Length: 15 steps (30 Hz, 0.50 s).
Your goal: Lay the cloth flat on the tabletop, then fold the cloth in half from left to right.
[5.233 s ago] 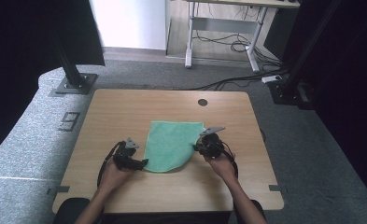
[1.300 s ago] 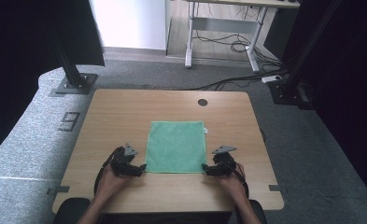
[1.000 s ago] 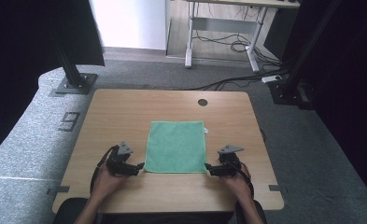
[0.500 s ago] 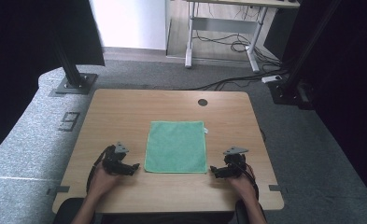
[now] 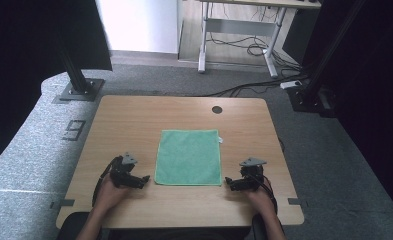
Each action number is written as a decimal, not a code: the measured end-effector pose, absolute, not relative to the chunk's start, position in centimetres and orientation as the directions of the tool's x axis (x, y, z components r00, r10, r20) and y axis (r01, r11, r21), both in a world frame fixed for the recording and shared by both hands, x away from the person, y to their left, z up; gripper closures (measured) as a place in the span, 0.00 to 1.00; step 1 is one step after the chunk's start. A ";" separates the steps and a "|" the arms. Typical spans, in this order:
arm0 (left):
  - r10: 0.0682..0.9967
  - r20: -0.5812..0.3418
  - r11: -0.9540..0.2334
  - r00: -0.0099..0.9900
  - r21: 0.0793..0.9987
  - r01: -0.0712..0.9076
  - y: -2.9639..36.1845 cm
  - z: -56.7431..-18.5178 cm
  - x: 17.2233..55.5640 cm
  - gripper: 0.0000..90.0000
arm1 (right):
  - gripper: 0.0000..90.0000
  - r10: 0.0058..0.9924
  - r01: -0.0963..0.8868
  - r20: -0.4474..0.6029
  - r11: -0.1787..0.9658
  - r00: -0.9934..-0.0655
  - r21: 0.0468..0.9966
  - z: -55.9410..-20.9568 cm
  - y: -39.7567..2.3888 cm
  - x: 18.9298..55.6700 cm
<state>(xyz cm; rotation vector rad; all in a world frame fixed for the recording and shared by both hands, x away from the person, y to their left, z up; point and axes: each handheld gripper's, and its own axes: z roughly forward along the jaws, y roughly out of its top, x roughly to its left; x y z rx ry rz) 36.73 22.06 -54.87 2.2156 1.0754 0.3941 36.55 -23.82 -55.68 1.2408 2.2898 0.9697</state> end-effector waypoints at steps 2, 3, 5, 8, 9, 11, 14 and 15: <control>0.780 -0.008 -0.468 0.626 0.658 0.591 22.1 -54.9 36.8 0.00 | 0.00 0.836 0.589 0.010 0.378 -0.548 0.715 -55.7 -23.8 36.5; 0.778 -0.008 -0.469 0.628 0.658 0.590 22.1 -54.9 36.8 0.00 | 0.00 0.836 0.589 0.010 0.378 -0.548 0.715 -55.7 -23.8 36.5; 0.777 -0.009 -0.469 0.629 0.658 0.589 22.1 -54.9 36.8 0.00 | 0.00 0.836 0.589 0.010 0.378 -0.548 0.715 -55.7 -23.8 36.5; 0.778 -0.008 -0.469 0.628 0.658 0.589 22.1 -54.9 36.8 0.00 | 0.00 0.836 0.589 0.010 0.378 -0.548 0.715 -55.7 -23.8 36.5; 0.777 -0.008 -0.469 0.629 0.658 0.589 22.1 -54.9 36.8 0.00 | 0.00 0.836 0.589 0.010 0.378 -0.548 0.715 -55.7 -23.8 36.5; 0.776 -0.008 -0.471 0.631 0.658 0.588 22.1 -54.9 36.9 0.00 | 0.00 0.836 0.588 0.009 0.378 -0.548 0.715 -55.7 -23.8 36.5; 0.776 -0.009 -0.470 0.630 0.658 0.588 22.0 -54.9 37.0 0.00 | 0.00 0.836 0.589 0.009 0.378 -0.548 0.715 -55.7 -23.8 36.5; 0.775 -0.009 -0.471 0.631 0.658 0.588 22.0 -54.9 37.0 0.00 | 0.00 0.837 0.589 0.009 0.377 -0.547 0.715 -55.7 -23.8 36.5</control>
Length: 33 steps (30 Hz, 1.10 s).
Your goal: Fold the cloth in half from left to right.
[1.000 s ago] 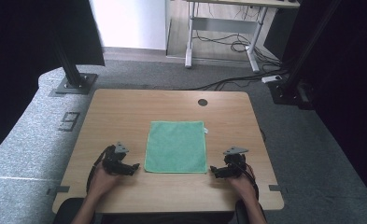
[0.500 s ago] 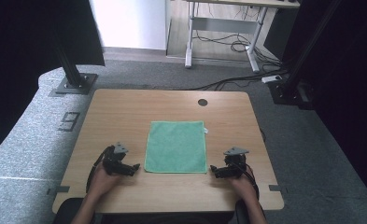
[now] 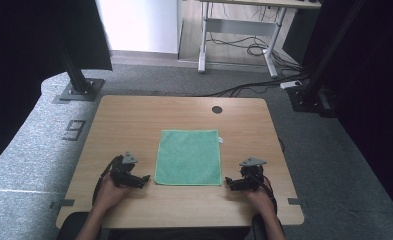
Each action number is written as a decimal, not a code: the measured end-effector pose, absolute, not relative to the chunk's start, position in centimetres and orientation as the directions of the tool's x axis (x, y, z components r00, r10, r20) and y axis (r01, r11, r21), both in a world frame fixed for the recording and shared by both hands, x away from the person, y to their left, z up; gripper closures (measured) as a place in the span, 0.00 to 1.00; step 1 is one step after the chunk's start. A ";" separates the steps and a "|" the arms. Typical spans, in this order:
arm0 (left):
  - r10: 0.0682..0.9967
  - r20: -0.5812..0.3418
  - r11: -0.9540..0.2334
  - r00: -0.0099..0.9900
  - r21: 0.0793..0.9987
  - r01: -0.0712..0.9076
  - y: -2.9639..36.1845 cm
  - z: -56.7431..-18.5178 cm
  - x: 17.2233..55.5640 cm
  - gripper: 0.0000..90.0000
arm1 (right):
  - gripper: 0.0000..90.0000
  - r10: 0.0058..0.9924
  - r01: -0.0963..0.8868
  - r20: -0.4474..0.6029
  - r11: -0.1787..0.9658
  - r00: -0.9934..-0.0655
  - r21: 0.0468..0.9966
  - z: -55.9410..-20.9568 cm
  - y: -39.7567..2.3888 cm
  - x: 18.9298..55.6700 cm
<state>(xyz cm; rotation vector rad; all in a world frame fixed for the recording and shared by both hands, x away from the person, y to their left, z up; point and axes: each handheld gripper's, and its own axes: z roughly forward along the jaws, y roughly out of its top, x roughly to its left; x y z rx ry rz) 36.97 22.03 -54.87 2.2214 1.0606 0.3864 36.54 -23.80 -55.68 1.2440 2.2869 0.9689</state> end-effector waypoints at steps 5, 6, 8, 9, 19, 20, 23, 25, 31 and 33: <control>0.774 -0.011 -0.482 0.633 0.638 0.600 21.9 -54.6 37.3 0.00 | 0.00 0.843 0.595 0.011 0.370 -0.537 0.714 -55.6 -23.7 36.5; 0.775 -0.016 -0.483 0.631 0.629 0.609 21.9 -54.5 37.6 0.00 | 0.00 0.844 0.601 0.012 0.372 -0.536 0.707 -55.6 -23.6 36.4; 0.780 -0.013 -0.481 0.626 0.627 0.613 21.8 -54.3 38.1 0.00 | 0.00 0.842 0.603 0.013 0.375 -0.539 0.704 -55.5 -23.5 36.4; 0.782 -0.006 -0.481 0.623 0.629 0.611 21.7 -54.2 38.3 0.00 | 0.00 0.841 0.603 0.014 0.376 -0.541 0.704 -55.4 -23.4 36.3; 0.778 0.002 -0.446 0.629 0.707 0.549 19.5 -52.2 42.2 0.00 | 0.00 0.845 0.601 0.033 0.351 -0.533 0.718 -54.2 -21.7 36.0; 0.776 0.000 -0.447 0.631 0.707 0.549 19.3 -52.3 42.6 0.00 | 0.00 0.850 0.612 0.048 0.337 -0.525 0.716 -54.2 -21.6 35.9; 0.776 0.014 -0.461 0.631 0.695 0.551 18.8 -53.1 43.1 0.00 | 0.00 0.861 0.627 0.068 0.312 -0.505 0.714 -54.3 -21.4 35.8; 0.778 0.024 -0.471 0.628 0.683 0.557 18.6 -53.6 43.1 0.00 | 0.00 0.864 0.629 0.066 0.309 -0.499 0.713 -54.3 -21.0 35.9; 0.780 0.057 -0.499 0.624 0.659 0.563 18.4 -54.5 42.9 0.00 | 0.00 0.869 0.628 0.000 0.357 -0.494 0.692 -54.9 -19.8 36.5; 0.785 0.045 -0.487 0.617 0.660 0.572 18.4 -54.6 42.8 0.00 | 0.00 0.869 0.628 -0.017 0.371 -0.494 0.685 -55.1 -19.7 36.5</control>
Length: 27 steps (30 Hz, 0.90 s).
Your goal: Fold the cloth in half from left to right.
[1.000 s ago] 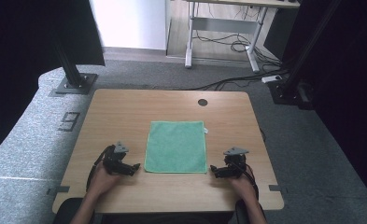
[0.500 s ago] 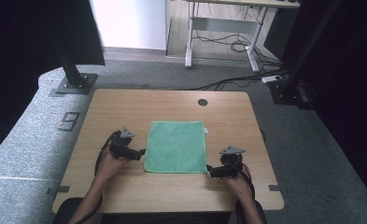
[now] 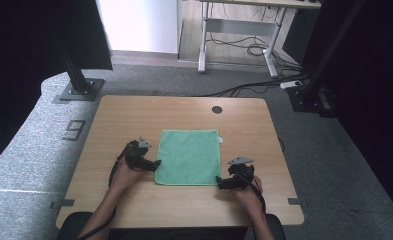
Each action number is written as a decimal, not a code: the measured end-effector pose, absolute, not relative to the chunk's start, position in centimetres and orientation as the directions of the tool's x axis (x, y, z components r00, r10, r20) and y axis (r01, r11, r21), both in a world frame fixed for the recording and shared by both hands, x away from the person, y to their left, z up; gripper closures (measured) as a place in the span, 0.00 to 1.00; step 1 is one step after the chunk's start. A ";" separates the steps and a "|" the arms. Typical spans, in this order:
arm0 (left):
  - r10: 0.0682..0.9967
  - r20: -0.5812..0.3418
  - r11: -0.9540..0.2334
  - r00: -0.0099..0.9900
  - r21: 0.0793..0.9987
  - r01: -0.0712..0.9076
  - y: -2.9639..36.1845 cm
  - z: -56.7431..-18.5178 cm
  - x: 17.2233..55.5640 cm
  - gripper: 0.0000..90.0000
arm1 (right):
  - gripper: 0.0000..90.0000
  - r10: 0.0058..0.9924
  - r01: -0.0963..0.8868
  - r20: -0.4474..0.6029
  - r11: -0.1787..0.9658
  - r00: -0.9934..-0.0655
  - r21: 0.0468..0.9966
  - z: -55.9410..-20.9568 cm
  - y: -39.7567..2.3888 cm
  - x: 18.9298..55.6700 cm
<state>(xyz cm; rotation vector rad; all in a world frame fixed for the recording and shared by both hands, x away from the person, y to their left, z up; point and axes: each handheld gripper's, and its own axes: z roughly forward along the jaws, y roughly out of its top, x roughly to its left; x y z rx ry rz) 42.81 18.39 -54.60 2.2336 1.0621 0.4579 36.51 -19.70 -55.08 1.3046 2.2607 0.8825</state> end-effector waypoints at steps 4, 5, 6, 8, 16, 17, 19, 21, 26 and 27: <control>0.782 0.036 -0.488 0.623 0.657 0.575 18.1 -54.6 42.2 0.00 | 0.00 0.875 0.624 -0.040 0.376 -0.483 0.685 -55.0 -20.3 36.5; 0.781 0.035 -0.489 0.624 0.656 0.575 18.0 -54.6 42.0 0.00 | 0.00 0.877 0.627 -0.033 0.369 -0.479 0.686 -55.1 -20.5 36.6; 0.779 0.035 -0.492 0.626 0.653 0.575 17.9 -54.6 41.7 0.00 | 0.00 0.879 0.629 -0.029 0.363 -0.475 0.687 -55.1 -20.8 36.6; 0.773 0.034 -0.498 0.633 0.651 0.573 17.6 -54.6 41.2 0.00 | 0.00 0.885 0.635 -0.022 0.350 -0.464 0.688 -55.2 -21.4 36.7; 0.748 0.010 -0.513 0.664 0.644 0.568 16.0 -54.6 39.5 0.00 | 0.00 0.904 0.646 -0.014 0.317 -0.428 0.694 -55.3 -23.3 37.0; 0.738 -0.002 -0.517 0.675 0.642 0.567 15.5 -54.7 39.0 0.00 | 0.00 0.906 0.648 -0.014 0.313 -0.422 0.695 -55.3 -23.6 37.1; 0.724 -0.011 -0.524 0.690 0.643 0.559 14.9 -54.7 38.5 0.00 | 0.00 0.913 0.650 -0.013 0.300 -0.407 0.699 -55.3 -24.6 37.2; 0.691 -0.009 -0.553 0.722 0.637 0.537 14.0 -54.7 37.9 0.00 | 0.00 0.921 0.660 0.008 0.274 -0.391 0.700 -55.5 -25.6 37.3; 0.682 0.001 -0.563 0.731 0.639 0.524 13.8 -54.3 38.3 0.00 | 0.00 0.920 0.650 0.013 0.267 -0.392 0.712 -55.6 -26.4 37.3; 0.682 0.001 -0.563 0.731 0.639 0.524 13.8 -54.3 38.3 0.00 | 0.00 0.919 0.648 0.014 0.267 -0.394 0.713 -55.7 -26.4 37.3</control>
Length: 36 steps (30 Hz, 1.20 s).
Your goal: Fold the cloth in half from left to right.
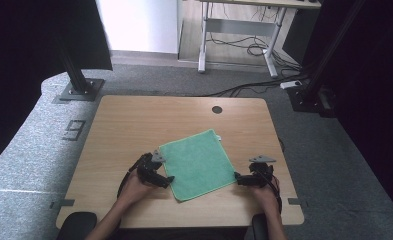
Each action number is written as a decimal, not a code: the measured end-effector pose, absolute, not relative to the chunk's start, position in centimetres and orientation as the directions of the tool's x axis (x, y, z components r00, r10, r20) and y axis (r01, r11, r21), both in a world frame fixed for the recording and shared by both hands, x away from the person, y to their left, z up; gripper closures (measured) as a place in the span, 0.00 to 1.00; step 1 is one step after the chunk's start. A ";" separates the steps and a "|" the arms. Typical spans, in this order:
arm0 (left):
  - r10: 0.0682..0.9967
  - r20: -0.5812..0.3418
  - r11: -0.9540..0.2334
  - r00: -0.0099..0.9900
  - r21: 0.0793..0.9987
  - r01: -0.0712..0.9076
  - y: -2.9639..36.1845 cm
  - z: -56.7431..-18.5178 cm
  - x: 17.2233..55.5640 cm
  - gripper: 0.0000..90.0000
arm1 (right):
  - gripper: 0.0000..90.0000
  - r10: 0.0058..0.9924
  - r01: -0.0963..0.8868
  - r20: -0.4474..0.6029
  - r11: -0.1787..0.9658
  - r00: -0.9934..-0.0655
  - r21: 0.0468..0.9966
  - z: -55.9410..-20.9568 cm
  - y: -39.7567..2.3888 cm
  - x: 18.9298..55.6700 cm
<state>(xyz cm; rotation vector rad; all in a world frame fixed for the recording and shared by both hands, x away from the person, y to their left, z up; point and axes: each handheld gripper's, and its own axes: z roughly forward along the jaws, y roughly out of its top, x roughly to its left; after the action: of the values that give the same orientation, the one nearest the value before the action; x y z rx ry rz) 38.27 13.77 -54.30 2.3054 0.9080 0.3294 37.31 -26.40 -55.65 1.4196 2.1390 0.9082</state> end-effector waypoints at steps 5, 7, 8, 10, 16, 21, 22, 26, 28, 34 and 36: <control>0.733 0.000 -0.510 0.680 0.662 0.549 15.3 -53.3 40.5 0.00 | 0.00 0.917 0.642 0.015 0.267 -0.398 0.718 -55.7 -26.4 37.3; 0.746 0.007 -0.502 0.666 0.663 0.555 15.7 -53.2 41.3 0.00 | 0.00 0.917 0.643 0.015 0.267 -0.398 0.718 -55.7 -26.4 37.3; 0.753 0.008 -0.498 0.659 0.662 0.560 15.8 -53.1 41.8 0.00 | 0.00 0.917 0.643 0.015 0.267 -0.398 0.718 -55.7 -26.4 37.3; 0.768 0.017 -0.487 0.641 0.665 0.566 16.1 -53.1 42.6 0.00 | 0.00 0.918 0.643 0.015 0.267 -0.397 0.718 -55.7 -26.4 37.3; 0.813 -0.022 -0.410 0.583 0.689 0.597 16.8 -52.7 45.7 0.01 | 0.00 0.919 0.645 0.016 0.264 -0.395 0.717 -55.7 -26.4 37.2; 0.831 -0.014 -0.400 0.556 0.679 0.615 16.5 -53.0 47.7 0.01 | 0.00 0.919 0.645 0.016 0.264 -0.394 0.717 -55.7 -26.4 37.2; 0.835 -0.012 -0.400 0.550 0.674 0.621 16.4 -53.2 48.0 0.01 | 0.00 0.919 0.644 0.015 0.265 -0.395 0.717 -55.7 -26.4 37.2; 0.849 0.025 -0.420 0.528 0.640 0.644 16.3 -54.4 49.1 0.01 | 0.00 0.918 0.644 0.015 0.266 -0.396 0.717 -55.7 -26.3 37.2; 0.852 -0.009 -0.395 0.524 0.647 0.653 16.7 -54.7 49.3 0.00 | 0.00 0.918 0.644 0.015 0.266 -0.396 0.717 -55.7 -26.3 37.2; 0.858 0.000 -0.391 0.514 0.649 0.653 17.5 -54.7 49.0 0.00 | 0.00 0.909 0.639 0.014 0.281 -0.416 0.716 -55.7 -26.1 37.5; 0.861 -0.006 -0.383 0.508 0.650 0.656 18.1 -54.7 48.7 0.00 | 0.00 0.903 0.634 0.015 0.290 -0.430 0.716 -55.7 -25.7 37.7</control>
<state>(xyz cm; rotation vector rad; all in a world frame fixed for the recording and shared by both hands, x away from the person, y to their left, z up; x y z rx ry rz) 48.71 18.05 -54.70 2.1583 1.2354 0.4491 37.71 -25.72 -55.68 1.3804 2.1712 0.9279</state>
